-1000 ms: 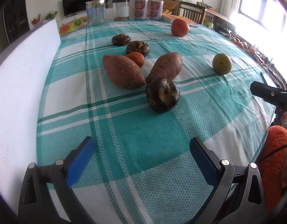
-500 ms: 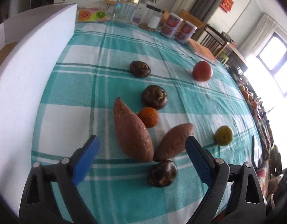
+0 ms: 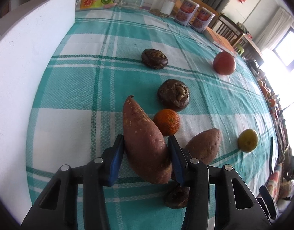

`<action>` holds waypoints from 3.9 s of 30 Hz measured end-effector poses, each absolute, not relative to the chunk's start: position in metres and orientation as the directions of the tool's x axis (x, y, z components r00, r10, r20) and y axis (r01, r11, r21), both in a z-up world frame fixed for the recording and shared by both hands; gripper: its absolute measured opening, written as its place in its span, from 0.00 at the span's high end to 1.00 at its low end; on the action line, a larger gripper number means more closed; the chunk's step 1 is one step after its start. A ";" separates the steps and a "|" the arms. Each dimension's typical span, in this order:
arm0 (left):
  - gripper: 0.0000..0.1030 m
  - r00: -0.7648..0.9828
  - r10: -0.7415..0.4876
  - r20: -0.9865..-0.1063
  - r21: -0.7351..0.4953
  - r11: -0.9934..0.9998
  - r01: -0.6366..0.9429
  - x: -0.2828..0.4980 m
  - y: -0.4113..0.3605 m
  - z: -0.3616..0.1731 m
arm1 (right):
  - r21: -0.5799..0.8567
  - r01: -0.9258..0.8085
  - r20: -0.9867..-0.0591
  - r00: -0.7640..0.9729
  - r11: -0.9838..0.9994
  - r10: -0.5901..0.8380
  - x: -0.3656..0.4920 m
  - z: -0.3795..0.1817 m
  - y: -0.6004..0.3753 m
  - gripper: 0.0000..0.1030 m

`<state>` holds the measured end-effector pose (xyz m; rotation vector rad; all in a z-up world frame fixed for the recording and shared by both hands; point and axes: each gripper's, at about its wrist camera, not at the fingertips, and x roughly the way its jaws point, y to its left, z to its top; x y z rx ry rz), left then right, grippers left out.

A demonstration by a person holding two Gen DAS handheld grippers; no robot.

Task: Organize fruits
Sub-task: 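Grasp a sweet potato with the left tool while the right tool grasps a mangosteen, then carry both items into the cardboard box and open both tools, then move both tools back over the table toward the remaining fruits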

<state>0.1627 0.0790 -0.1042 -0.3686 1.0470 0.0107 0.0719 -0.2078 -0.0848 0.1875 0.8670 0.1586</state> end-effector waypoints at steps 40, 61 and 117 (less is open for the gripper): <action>0.54 0.694 -0.155 -0.703 -0.370 0.913 -0.172 0.008 0.172 0.019 | 0.476 -0.513 -0.656 0.334 0.715 0.676 0.084 -0.055 -0.069 0.58; 0.14 0.580 0.254 -0.774 -0.170 0.799 -0.577 -0.039 0.278 -0.021 | 0.322 -0.798 -0.659 0.198 0.510 0.726 0.035 -0.027 0.107 0.31; 0.01 0.591 0.034 -0.806 -0.004 0.998 -0.062 0.110 0.036 -0.122 | 0.295 0.012 -0.795 0.558 0.955 0.238 0.112 -0.109 -0.221 0.00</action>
